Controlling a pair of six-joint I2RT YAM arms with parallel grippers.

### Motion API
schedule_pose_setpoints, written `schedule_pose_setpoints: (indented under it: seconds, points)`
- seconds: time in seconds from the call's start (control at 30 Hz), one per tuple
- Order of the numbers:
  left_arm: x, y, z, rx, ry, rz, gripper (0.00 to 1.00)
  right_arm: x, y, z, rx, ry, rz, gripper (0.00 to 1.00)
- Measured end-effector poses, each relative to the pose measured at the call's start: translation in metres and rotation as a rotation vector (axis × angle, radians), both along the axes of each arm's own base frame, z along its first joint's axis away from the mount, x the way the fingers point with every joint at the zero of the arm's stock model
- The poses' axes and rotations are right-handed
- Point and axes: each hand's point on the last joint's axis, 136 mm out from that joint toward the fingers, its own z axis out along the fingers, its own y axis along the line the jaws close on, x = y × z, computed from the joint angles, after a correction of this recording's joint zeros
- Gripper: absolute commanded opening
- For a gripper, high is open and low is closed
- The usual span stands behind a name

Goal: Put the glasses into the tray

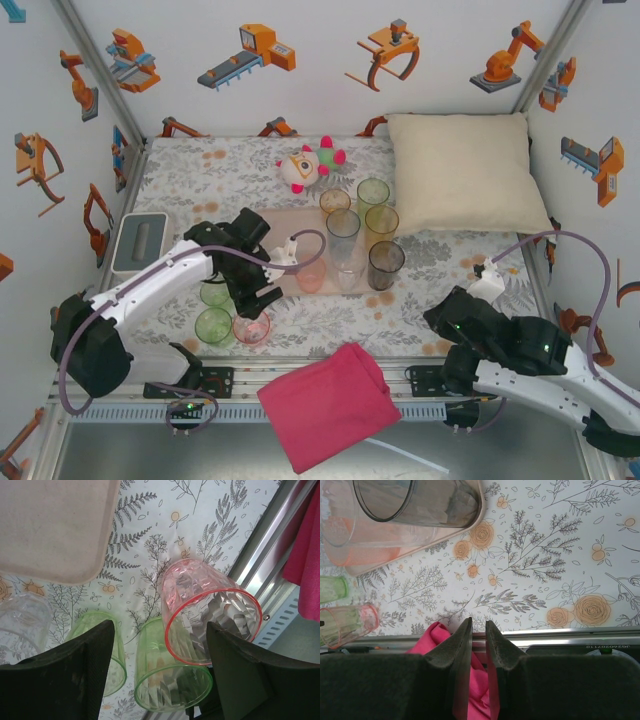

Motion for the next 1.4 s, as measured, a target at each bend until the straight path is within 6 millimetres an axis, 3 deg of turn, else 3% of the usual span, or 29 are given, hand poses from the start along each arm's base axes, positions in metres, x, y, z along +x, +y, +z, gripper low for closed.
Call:
schedule_pose_setpoints:
  seconds: [0.4,0.73,1.4]
  points:
    - [-0.004,0.004,-0.019,0.021,0.022,-0.007,0.59,0.0,0.0,0.0,0.002,-0.001,0.0,0.22]
    - [-0.005,0.002,-0.021,0.018,0.017,-0.015,0.47,0.0,0.0,-0.001,0.001,0.002,-0.002,0.22]
    - [-0.009,-0.004,-0.025,0.058,-0.038,-0.072,0.33,-0.001,-0.001,-0.002,0.007,-0.001,-0.002,0.21]
